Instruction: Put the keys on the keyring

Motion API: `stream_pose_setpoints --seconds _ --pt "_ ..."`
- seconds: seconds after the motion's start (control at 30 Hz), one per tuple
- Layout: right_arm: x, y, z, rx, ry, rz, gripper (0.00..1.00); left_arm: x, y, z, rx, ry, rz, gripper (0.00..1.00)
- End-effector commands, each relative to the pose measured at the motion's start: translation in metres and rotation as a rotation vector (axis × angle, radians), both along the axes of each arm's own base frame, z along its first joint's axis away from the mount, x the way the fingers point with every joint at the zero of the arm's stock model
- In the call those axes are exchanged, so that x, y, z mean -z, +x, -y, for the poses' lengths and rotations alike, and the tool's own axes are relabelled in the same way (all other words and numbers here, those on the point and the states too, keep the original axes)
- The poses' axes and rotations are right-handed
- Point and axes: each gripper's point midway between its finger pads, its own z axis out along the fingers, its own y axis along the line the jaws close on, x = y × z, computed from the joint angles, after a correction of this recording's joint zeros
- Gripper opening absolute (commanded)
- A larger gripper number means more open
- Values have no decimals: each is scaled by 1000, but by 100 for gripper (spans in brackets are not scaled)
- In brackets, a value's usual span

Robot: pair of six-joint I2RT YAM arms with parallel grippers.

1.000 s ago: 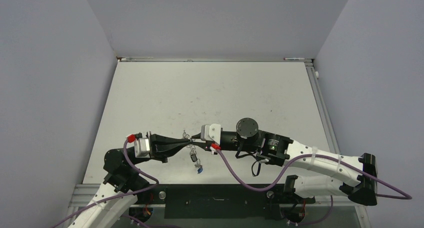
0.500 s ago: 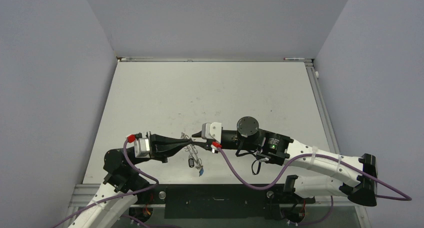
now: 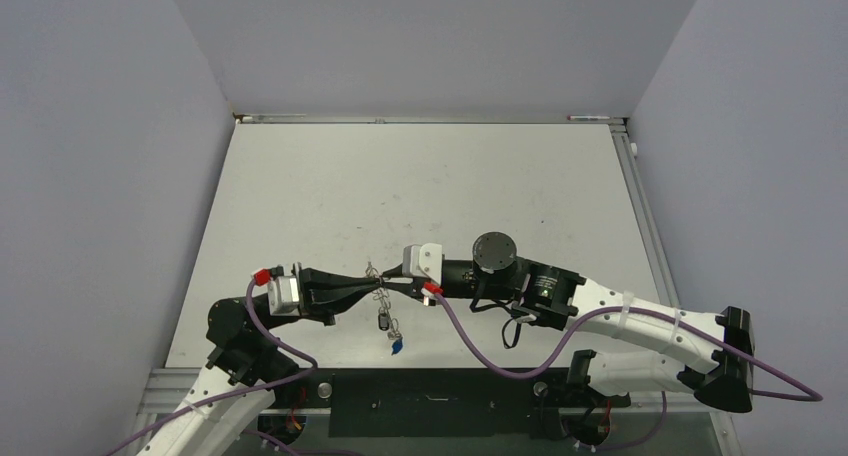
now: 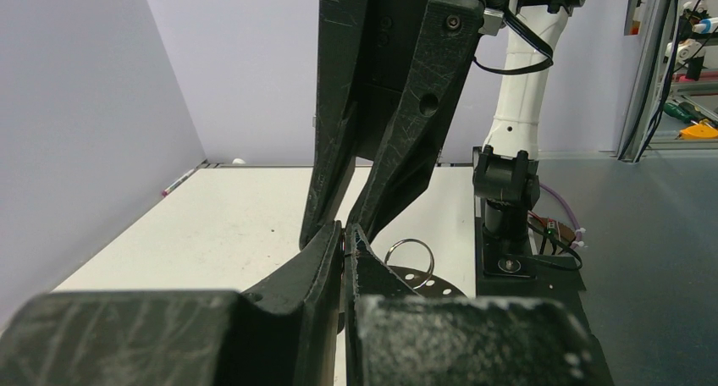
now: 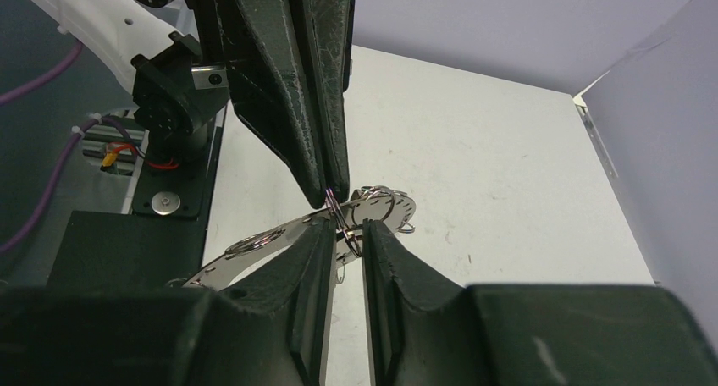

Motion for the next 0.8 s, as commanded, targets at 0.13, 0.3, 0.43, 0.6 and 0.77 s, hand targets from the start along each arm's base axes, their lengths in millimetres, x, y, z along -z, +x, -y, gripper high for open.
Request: stream_pose_setpoints --seconds 0.13,0.3,0.43,0.6,0.77 --pt "-17 4 -8 -9 52 21 5 -35 -11 -8 -7 -68 101 0" --pt "-20 6 -5 5 59 28 5 -35 -12 -9 -12 -64 108 0" --pt "-26 8 -4 12 40 36 5 -35 -10 -12 -38 -58 110 7" --pt "-21 14 4 49 -40 40 5 -35 -9 -16 -71 -54 126 32" --pt "-17 20 14 77 -176 56 5 -24 -4 -18 -114 9 130 48"
